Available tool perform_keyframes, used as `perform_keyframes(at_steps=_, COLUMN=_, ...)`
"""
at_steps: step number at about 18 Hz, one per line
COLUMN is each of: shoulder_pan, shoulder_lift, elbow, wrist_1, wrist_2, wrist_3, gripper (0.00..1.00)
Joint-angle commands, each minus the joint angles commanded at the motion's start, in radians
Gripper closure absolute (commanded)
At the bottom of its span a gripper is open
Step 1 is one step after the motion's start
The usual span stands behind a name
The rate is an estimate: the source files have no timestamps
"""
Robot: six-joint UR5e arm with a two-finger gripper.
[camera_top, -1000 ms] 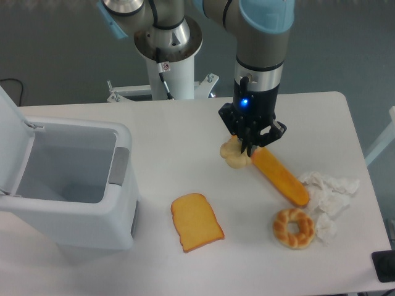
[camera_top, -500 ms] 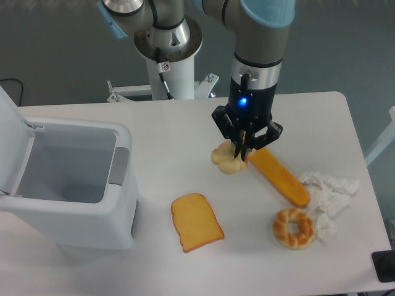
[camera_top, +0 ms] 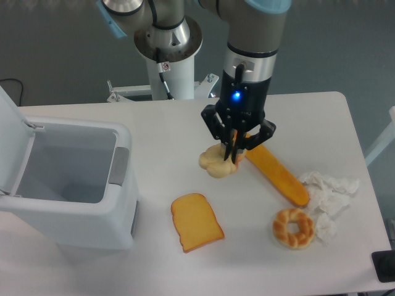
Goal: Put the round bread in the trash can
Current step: 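Lower the gripper onto the round bread roll and close on it, then lift the round bread roll and carry it over the white trash bin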
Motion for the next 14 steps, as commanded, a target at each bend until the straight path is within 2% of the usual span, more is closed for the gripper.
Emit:
perform_keyframes(at_steps=4, shoulder_pan=-0.006, shoulder_lift=0.003, elbow=0.002, wrist_1=0.006, wrist_2=-0.066, wrist_3=-0.046, gripper=1.00)
perform_keyframes(at_steps=9, shoulder_pan=-0.008, shoulder_lift=0.043, elbow=-0.002, wrist_1=0.006, wrist_2=-0.108, wrist_3=-0.099, gripper=1.00)
perform_keyframes(at_steps=14, shoulder_pan=-0.021, shoulder_lift=0.057, elbow=-0.003, wrist_1=0.009, wrist_2=-0.163, wrist_3=-0.177, gripper=1.00)
